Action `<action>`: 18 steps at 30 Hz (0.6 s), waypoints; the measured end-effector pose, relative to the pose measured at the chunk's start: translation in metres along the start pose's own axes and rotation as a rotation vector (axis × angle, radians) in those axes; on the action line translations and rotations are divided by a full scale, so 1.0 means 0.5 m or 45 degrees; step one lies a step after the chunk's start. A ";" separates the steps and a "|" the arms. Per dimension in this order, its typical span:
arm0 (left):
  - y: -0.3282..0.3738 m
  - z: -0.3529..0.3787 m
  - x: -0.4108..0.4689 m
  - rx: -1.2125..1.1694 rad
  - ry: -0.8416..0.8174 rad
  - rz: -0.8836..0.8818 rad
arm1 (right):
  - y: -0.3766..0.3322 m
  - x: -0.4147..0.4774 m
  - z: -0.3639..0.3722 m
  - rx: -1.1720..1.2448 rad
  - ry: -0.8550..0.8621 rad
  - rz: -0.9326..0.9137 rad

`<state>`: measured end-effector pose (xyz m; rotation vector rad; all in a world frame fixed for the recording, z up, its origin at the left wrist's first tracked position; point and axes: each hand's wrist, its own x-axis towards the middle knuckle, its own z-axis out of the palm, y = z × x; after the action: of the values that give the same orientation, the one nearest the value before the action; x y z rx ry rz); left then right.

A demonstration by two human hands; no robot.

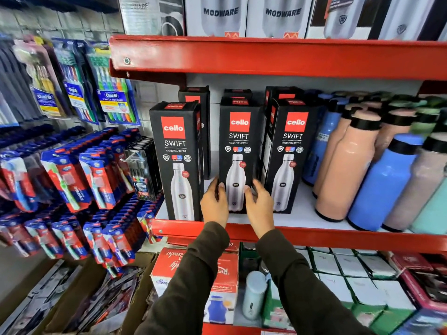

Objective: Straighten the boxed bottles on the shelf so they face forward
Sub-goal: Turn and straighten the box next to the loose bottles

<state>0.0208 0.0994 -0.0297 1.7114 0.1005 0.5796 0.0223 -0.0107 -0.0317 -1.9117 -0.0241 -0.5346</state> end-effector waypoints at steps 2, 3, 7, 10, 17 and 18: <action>-0.001 -0.003 -0.009 -0.018 0.012 0.003 | 0.001 -0.009 -0.004 0.017 0.012 -0.022; -0.001 -0.005 -0.014 -0.029 0.015 -0.002 | 0.002 -0.013 -0.006 0.033 0.013 -0.032; -0.001 -0.013 -0.032 -0.044 0.047 0.003 | 0.004 -0.036 -0.013 0.073 -0.008 -0.031; 0.001 -0.021 -0.049 -0.039 0.062 0.028 | 0.004 -0.053 -0.019 0.089 -0.013 -0.036; 0.006 -0.043 -0.084 -0.042 0.049 0.009 | 0.001 -0.089 -0.031 0.122 -0.019 -0.055; 0.008 -0.045 -0.089 -0.042 0.050 0.009 | 0.000 -0.093 -0.033 0.126 -0.018 -0.059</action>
<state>-0.0288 0.1020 -0.0378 1.6692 0.1122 0.6174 -0.0251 -0.0145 -0.0442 -1.8221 -0.1027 -0.5414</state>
